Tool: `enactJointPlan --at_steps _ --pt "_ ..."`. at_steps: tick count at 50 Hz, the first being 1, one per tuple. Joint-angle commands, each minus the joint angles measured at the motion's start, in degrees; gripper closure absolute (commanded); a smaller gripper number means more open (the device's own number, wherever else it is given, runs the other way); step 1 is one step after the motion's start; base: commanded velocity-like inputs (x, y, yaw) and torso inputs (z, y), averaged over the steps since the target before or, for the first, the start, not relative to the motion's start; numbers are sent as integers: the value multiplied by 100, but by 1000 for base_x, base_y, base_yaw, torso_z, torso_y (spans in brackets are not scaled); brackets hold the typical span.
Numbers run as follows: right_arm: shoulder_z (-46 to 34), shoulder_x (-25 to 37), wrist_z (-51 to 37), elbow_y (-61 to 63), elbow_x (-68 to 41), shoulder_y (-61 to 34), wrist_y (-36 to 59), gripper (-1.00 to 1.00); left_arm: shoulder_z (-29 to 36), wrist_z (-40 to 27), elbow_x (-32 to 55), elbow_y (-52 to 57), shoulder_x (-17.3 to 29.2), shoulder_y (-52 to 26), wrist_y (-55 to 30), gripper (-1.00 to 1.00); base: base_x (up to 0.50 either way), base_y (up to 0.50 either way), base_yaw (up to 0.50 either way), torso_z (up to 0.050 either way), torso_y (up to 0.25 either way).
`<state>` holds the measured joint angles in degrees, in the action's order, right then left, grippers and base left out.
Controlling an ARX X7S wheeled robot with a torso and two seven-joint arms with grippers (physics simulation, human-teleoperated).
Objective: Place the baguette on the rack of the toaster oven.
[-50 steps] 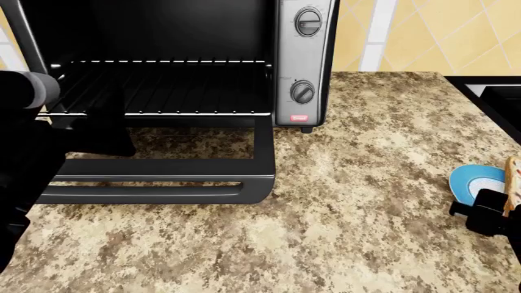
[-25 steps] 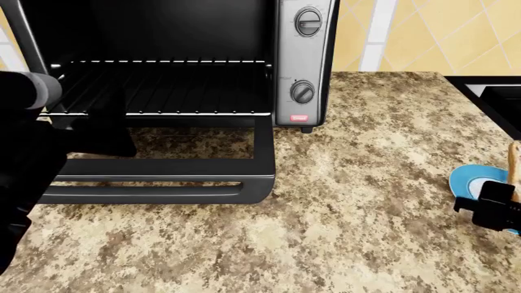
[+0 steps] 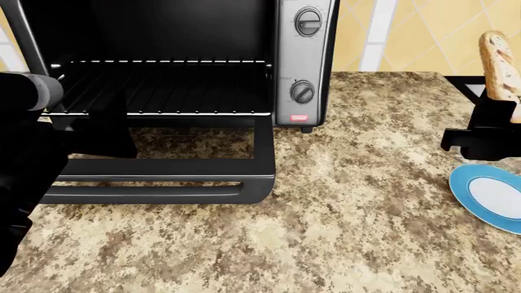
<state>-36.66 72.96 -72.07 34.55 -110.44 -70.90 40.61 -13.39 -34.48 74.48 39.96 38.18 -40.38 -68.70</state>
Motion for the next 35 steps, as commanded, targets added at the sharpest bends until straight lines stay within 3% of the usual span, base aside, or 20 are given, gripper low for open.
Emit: enactJointPlan --at_steps 1,13,27,35 --pt "333 -742 491 -68 -181 -732 317 100 -115 138 -17 -42 -97 -26 77 -100 0 0 0 0 0" --pt "235 -1194 372 124 -599 -945 286 100 -98 138 -9 -49 -81 1 125 -100 0 0 0 0 1" --pt "267 -964 -256 900 -1558 -1239 170 100 -53 141 -29 -47 -70 40 179 -100 0 0 0 0 0" --pt "164 -1187 -194 759 -1923 -1818 563 100 -25 148 -47 -53 -60 56 210 -100 0 0 0 0 0"
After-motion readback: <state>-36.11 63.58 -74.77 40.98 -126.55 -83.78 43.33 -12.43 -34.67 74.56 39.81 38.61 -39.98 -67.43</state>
